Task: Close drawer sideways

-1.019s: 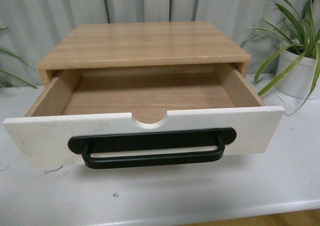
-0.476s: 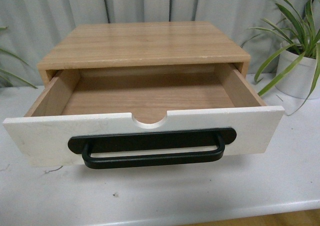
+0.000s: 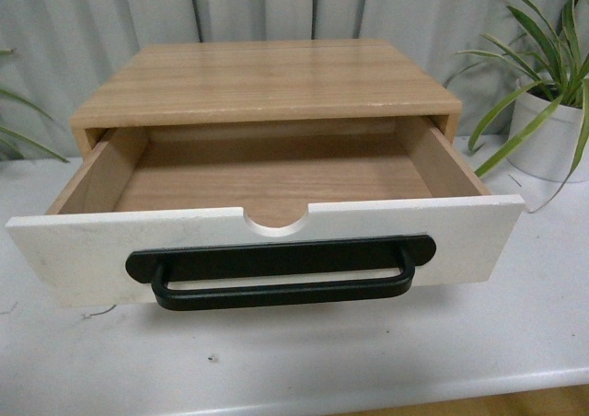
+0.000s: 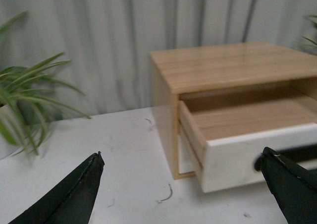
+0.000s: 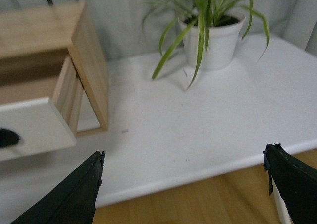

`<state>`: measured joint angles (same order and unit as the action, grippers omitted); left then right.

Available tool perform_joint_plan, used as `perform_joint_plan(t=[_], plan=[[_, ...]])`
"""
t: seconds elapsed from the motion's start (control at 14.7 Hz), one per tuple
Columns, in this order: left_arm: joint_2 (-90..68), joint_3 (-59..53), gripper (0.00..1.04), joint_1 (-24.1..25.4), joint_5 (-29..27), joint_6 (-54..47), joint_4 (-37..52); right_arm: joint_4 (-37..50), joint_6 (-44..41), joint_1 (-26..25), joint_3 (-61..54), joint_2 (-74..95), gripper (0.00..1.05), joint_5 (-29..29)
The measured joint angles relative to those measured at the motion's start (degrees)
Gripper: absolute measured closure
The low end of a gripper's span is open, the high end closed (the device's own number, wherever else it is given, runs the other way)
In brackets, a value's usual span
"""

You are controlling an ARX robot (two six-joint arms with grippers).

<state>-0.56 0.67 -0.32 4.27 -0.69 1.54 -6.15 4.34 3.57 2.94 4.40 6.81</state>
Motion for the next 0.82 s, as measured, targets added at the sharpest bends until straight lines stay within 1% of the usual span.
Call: perform_joint_plan(t=[0.07,0.14,0.2,0.27,0.34,0.41,0.48,0.54,0.61,0.68,0.75,0.82], plan=[[-0.3,0.0,0.07,-3.1,2.7,-4.0,-0.7,1.4,1.4,4.7,2.4,8.8,0.06,4.9],[-1.7,0.0,0.07,-6.2,6.8,-11.0,-1.0,3.2,-1.6,9.9,5.8,16.9,0.06,6.2],[-4.9,0.0,0.07,-6.8,8.6,-20.0,3.1,2.9,-8.4,14.6,8.9,23.6,0.06,7.3],[-8.7,-0.2,0.07,-7.0,11.1,-30.0,4.6,2.3,-17.0,18.4,10.6,30.3,0.06,7.4],[-12.6,-0.5,0.07,-7.2,12.5,-36.7,8.2,2.3,-23.5,21.0,11.1,34.8,0.06,8.0],[-17.7,-0.6,0.07,-7.5,14.0,-46.1,11.9,2.2,-30.8,23.6,11.3,39.6,0.06,8.7],[-23.8,-0.8,0.07,-8.2,14.3,-55.8,16.7,3.6,-37.1,26.1,11.4,43.8,0.06,9.7],[-32.5,-0.8,0.07,-9.3,13.8,-65.1,26.1,7.1,-42.2,28.6,11.7,47.9,0.06,10.8],[-42.3,-0.9,0.07,-10.2,13.4,-71.6,37.4,10.6,-46.5,30.4,12.3,51.7,0.06,11.8],[-56.8,-0.9,0.07,-11.5,12.4,-77.0,52.6,14.4,-50.3,31.6,12.8,56.1,0.06,12.9],[-71.0,-1.0,0.07,-12.2,11.5,-79.6,63.4,16.6,-52.2,32.5,13.2,59.6,0.06,12.9],[-92.6,-1.3,0.07,-12.6,11.1,-82.4,71.1,18.2,-54.2,34.3,14.4,64.5,0.06,12.6]])
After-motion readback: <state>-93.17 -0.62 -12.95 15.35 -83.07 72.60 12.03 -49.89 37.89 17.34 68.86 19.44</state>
